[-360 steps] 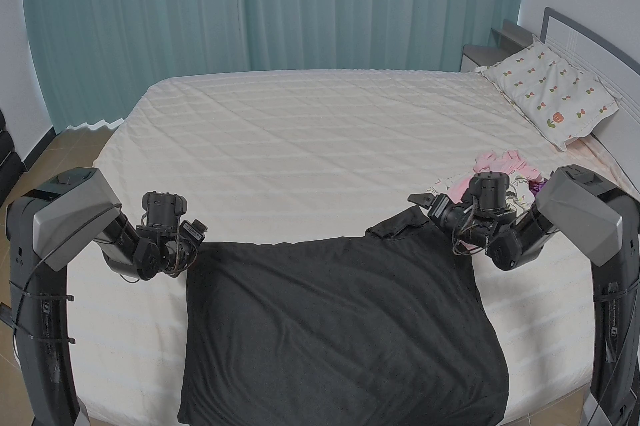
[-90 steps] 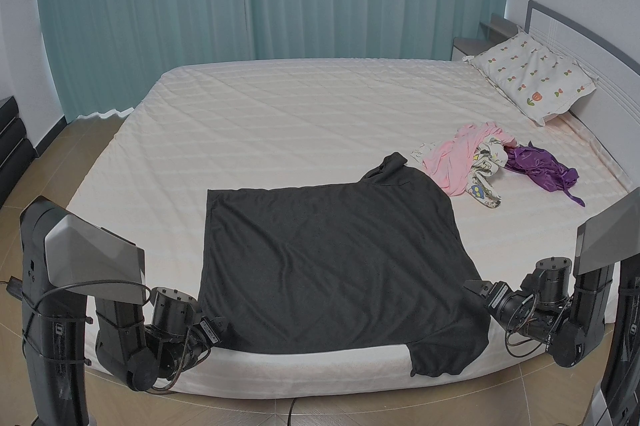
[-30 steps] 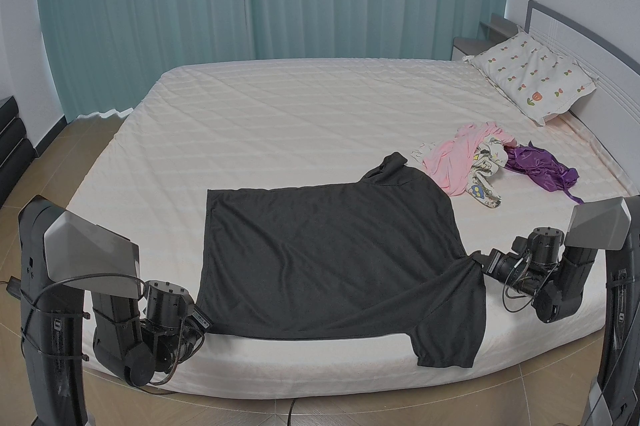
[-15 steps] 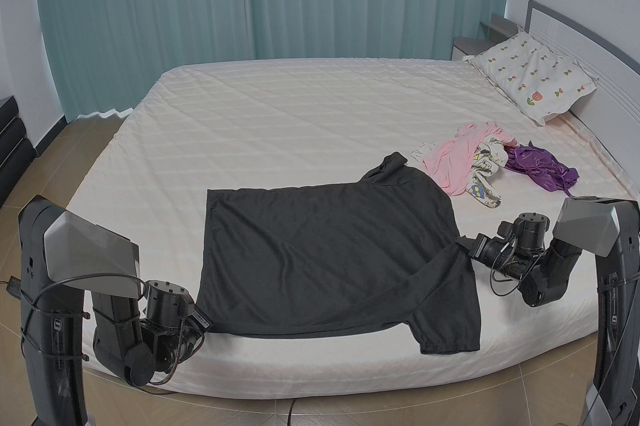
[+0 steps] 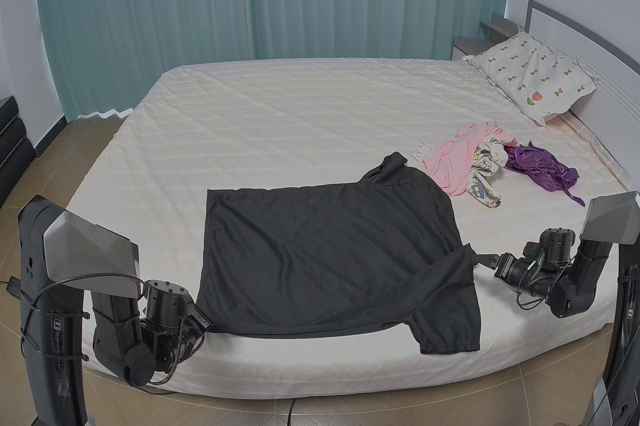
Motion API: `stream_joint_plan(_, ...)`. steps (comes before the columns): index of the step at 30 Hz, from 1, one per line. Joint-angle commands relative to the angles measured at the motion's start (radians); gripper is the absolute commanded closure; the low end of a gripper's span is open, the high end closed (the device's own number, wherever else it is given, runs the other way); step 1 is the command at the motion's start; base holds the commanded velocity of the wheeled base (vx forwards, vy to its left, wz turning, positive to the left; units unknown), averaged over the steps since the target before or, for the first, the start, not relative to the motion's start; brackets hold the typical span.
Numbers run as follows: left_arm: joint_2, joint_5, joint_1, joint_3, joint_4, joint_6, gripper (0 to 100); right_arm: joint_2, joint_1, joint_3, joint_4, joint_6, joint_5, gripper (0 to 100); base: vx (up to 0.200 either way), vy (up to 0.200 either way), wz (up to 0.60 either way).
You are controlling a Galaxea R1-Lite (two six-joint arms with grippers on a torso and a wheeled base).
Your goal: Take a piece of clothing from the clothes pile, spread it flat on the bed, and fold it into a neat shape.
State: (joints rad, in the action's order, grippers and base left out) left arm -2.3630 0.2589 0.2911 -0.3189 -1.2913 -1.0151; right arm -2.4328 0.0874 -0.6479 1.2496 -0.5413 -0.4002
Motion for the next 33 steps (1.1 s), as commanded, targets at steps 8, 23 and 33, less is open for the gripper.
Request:
stream_joint_plan(8,0.002,0.000,0.000,0.001,0.000,-0.002,100,0.107,-0.029,0.369,0.002,0.165,-0.091,0,0.000,0.000,0.00)
stream_joint_plan(23,0.001,0.000,-0.001,0.001,0.000,-0.002,100,0.063,-0.130,0.438,0.004,0.319,-0.008,0,0.000,0.000,0.00)
stream_joint_plan(33,0.001,0.000,0.000,0.001,0.000,-0.002,100,0.040,-0.209,0.406,-0.001,0.319,0.066,0,0.000,0.000,0.00)
